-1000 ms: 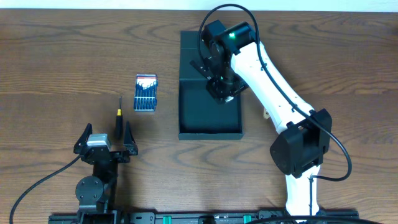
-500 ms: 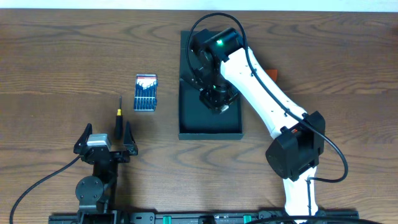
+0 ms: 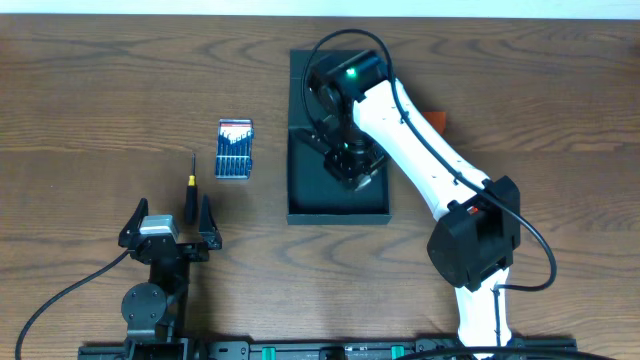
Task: Pack container
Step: 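Lower the hammer into the box and open the right gripper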
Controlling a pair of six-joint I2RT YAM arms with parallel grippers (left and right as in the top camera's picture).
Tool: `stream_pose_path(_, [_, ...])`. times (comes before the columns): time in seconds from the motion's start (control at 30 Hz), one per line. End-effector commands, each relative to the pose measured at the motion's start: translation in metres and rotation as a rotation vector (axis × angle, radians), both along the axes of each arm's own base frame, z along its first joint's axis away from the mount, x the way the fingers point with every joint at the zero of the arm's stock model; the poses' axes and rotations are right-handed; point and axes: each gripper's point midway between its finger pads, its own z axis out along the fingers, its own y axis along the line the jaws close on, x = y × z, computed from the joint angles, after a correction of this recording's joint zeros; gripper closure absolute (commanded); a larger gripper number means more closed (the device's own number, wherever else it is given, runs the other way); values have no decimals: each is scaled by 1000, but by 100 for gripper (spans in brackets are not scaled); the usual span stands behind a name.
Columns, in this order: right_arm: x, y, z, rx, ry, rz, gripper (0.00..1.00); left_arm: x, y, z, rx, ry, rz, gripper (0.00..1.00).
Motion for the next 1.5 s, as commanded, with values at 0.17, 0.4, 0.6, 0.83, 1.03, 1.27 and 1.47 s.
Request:
stream_pose_path(0.17, [-5, -1, -31, -8, 24, 3, 47, 0, -1, -2, 9, -1, -7, 1])
stream_pose_path(0.4, [3, 3, -37, 18, -4, -7, 44, 0, -2, -2, 9, -1, -7, 1])
stream_pose_path(0.6, [7, 8, -48, 42, -16, -10, 43, 0, -2, -2, 9, -1, -7, 1])
stream_pose_path(0.83, [-4, 1, -72, 21, 16, -10, 43, 0, -2, -2, 9, -1, -7, 1])
stream_pose_path(1.03, [-14, -5, -98, 9, 33, -11, 43, 0, -2, -2, 9, -1, -7, 1])
stream_pose_path(1.27, [-16, -8, -109, 10, 31, -13, 32, 0, -2, -2, 9, -1, -7, 1])
stream_pose_path(1.47, [-14, -7, -109, 13, 26, -12, 12, 0, -1, -2, 9, -1, -7, 1])
